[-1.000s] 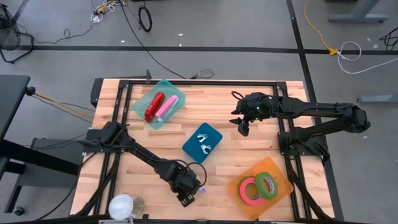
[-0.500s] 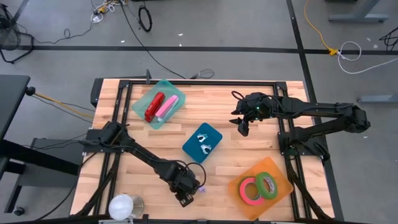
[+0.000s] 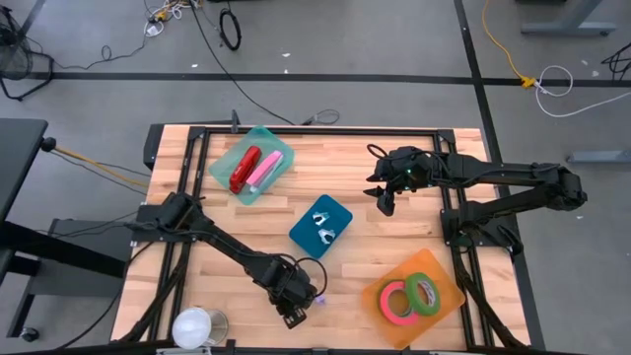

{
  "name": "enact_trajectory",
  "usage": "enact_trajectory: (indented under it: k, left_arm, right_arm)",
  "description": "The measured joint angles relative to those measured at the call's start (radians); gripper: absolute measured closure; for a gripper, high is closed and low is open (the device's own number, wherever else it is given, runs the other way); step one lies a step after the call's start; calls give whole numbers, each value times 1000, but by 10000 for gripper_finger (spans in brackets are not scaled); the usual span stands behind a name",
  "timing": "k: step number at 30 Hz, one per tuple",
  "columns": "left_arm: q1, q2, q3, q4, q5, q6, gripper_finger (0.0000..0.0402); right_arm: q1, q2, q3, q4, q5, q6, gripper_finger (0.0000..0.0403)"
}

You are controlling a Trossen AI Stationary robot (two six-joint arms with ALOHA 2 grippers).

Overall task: Pick and place Stapler, Stapler remover, tape
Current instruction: Put the black staple remover into the blue bin

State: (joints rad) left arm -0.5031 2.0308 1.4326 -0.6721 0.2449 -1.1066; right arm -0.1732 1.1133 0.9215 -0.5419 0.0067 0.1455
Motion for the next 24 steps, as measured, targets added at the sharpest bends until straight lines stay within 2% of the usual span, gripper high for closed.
enact_trajectory:
  k: [13, 24]
  left_arm:
    - [11, 0, 0, 0, -2, 4, 375]
    - [35, 0, 0, 9, 30, 81, 396]
  right_arm:
    - [0, 0, 0, 0, -24, 0, 211]
    - [0, 0, 0, 1, -26, -1, 211]
